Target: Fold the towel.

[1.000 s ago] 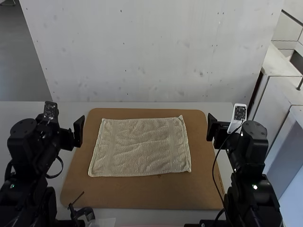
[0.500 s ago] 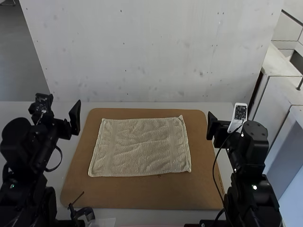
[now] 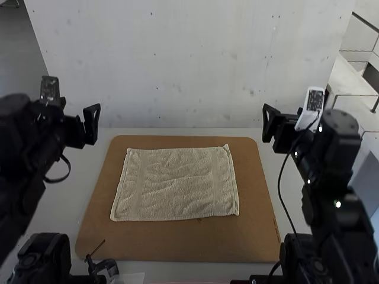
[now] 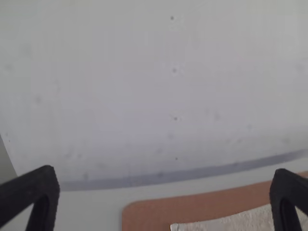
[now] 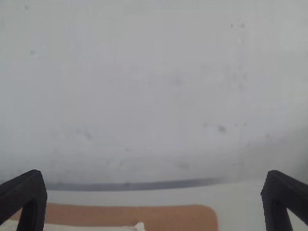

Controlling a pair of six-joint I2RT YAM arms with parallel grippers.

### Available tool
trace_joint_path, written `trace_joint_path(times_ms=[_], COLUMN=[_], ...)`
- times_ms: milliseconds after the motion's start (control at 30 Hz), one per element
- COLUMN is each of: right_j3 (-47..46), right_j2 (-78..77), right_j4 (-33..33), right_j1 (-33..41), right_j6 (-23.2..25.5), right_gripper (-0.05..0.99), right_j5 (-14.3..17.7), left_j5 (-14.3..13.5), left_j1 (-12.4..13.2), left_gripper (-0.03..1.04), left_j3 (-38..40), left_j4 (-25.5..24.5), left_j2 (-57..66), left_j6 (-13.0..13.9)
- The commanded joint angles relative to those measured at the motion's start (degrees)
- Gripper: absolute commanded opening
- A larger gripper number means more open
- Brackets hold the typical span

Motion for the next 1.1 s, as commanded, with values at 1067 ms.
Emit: trace_joint_path(times_ms=[1067], right_j3=[41.3], right_j2=[80.8], right_j4=[-15.7], right_j1=[17.2], right_j6=[6.2], right_gripper=[0.95], right_j5=[9.3], left_j5=[-4.4], left_j1=[0.7], left_gripper=[0.95], left_j3=[18.0], left_j4=[-11.9], left_j2=[42.1], left_j6=[-0.5])
